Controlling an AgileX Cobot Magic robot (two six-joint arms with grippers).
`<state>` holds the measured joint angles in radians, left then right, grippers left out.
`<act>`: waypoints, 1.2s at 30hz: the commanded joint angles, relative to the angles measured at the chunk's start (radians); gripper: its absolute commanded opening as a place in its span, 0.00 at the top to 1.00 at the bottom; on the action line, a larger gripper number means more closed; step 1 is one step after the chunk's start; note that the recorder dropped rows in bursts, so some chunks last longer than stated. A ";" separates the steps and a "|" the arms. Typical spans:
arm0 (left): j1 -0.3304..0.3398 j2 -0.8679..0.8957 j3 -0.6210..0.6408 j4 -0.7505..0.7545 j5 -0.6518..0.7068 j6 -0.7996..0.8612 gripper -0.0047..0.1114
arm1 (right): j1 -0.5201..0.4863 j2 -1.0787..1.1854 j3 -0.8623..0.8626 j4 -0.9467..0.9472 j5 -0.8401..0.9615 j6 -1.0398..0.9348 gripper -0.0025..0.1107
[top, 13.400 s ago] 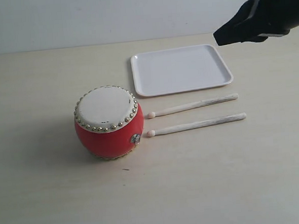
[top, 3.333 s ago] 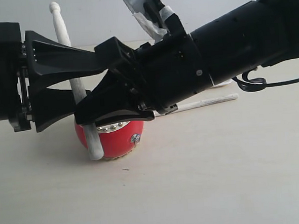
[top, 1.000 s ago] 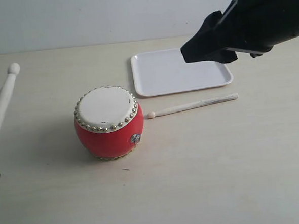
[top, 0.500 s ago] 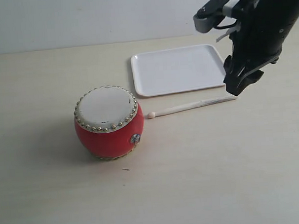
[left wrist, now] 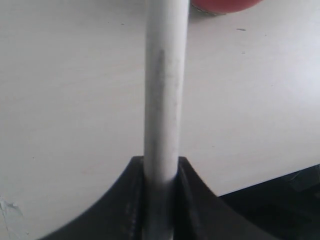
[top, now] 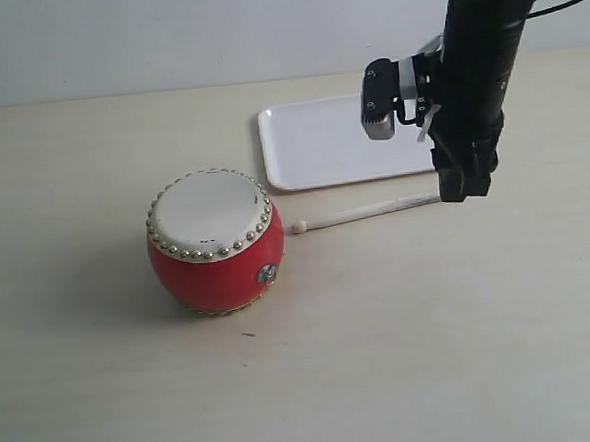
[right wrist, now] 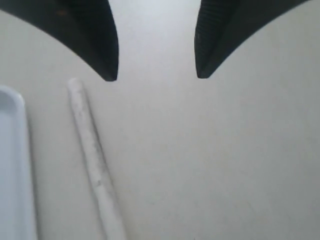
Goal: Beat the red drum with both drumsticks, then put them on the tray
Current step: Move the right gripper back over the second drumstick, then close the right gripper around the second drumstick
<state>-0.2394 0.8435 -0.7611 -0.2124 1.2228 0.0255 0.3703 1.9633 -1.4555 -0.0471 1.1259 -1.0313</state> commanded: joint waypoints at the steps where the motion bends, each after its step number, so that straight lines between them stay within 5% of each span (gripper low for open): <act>1: 0.001 -0.006 -0.007 -0.013 -0.002 -0.008 0.96 | -0.006 0.018 -0.009 -0.013 -0.101 -0.078 0.67; 7: 0.001 -0.006 -0.007 -0.017 -0.002 -0.008 0.96 | -0.006 0.062 -0.009 -0.016 -0.194 -0.085 0.81; 16: 0.001 -0.006 -0.005 -0.016 -0.002 -0.008 0.96 | -0.006 0.110 -0.009 -0.016 -0.234 -0.104 0.54; 36: 0.001 -0.006 0.021 -0.035 -0.002 -0.008 0.96 | -0.116 0.159 -0.009 0.013 -0.231 -0.266 0.53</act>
<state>-0.2394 0.8435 -0.7452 -0.2444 1.2228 0.0255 0.2819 2.1216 -1.4555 -0.0855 0.8860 -1.2515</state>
